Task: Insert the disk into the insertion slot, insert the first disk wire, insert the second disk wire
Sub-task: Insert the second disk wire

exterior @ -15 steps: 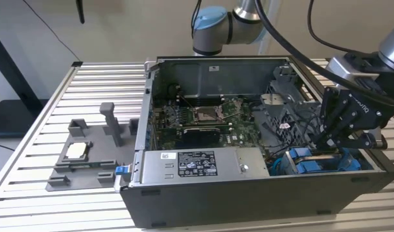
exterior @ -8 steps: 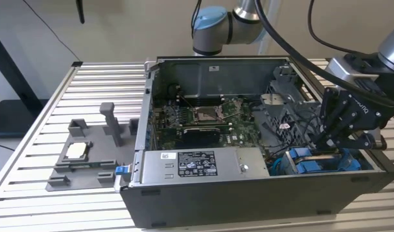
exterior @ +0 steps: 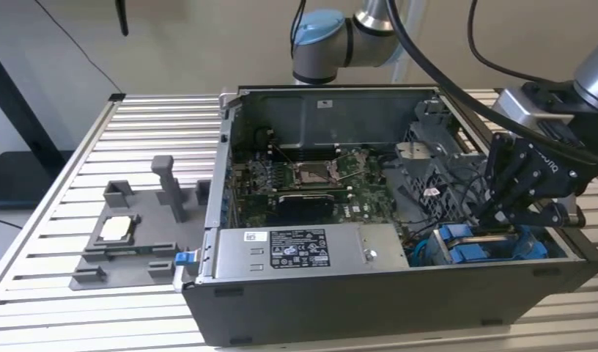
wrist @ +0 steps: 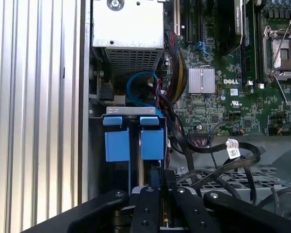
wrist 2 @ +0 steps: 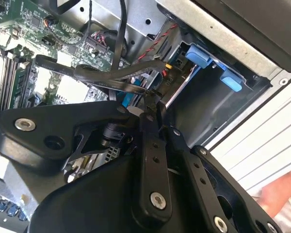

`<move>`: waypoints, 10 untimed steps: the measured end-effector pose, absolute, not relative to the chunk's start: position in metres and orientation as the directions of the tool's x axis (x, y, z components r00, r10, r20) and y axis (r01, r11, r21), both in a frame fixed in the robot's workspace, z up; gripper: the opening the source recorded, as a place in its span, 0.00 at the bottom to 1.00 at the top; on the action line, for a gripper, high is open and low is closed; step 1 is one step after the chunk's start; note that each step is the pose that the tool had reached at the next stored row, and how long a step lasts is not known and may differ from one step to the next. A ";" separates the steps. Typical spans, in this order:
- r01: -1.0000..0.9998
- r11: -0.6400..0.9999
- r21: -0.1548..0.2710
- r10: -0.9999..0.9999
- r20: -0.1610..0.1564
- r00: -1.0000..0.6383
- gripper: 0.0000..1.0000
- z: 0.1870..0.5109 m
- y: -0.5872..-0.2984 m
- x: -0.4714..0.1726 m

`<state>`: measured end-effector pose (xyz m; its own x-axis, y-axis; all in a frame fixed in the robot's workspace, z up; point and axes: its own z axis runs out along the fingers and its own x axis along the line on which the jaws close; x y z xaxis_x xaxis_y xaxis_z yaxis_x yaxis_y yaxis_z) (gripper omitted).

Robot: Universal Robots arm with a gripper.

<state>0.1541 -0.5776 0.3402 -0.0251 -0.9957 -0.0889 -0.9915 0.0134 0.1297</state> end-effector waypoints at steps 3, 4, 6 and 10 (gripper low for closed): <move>-0.991 0.014 0.130 -0.996 -0.089 -0.025 0.16 0.339 -0.578 0.154; -0.991 0.014 0.130 -0.996 -0.089 -0.026 0.16 0.339 -0.578 0.154; -0.991 0.014 0.130 -0.996 -0.089 -0.026 0.16 0.338 -0.578 0.154; -0.991 0.015 0.130 -0.996 -0.088 -0.027 0.16 0.336 -0.579 0.154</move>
